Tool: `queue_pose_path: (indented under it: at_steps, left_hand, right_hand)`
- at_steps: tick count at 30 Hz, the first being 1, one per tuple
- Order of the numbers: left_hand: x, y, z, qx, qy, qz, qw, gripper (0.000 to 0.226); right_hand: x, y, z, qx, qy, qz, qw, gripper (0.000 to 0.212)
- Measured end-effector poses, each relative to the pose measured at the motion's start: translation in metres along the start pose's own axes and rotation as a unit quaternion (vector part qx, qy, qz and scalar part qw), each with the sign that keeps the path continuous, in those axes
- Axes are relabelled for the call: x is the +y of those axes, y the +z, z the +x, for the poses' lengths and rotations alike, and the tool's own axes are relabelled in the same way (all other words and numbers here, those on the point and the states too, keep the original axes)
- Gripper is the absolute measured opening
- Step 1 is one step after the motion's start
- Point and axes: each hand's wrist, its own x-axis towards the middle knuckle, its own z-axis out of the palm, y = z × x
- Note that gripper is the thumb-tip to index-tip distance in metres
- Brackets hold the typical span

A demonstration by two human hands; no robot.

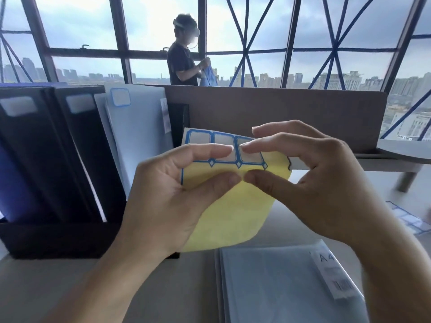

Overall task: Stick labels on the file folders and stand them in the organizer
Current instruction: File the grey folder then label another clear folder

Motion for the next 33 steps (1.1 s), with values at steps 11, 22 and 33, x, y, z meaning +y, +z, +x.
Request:
queue_pose_path:
  at_steps: [11,22,33]
  left_hand:
    - [0.007,0.001,-0.005,0.043,0.057,0.014,0.997,0.028]
    - [0.008,0.004,-0.009,0.045,0.070,0.070,0.994,0.026]
    - [0.011,0.001,-0.009,0.032,0.065,0.051,0.996,0.023]
  right_hand:
    - [-0.007,0.000,-0.004,0.030,-0.065,-0.013,0.997,0.017]
    - [-0.010,-0.002,-0.004,0.019,-0.084,0.005,0.996,0.012]
    - [-0.012,-0.001,-0.005,-0.003,-0.083,-0.002,0.997,0.012]
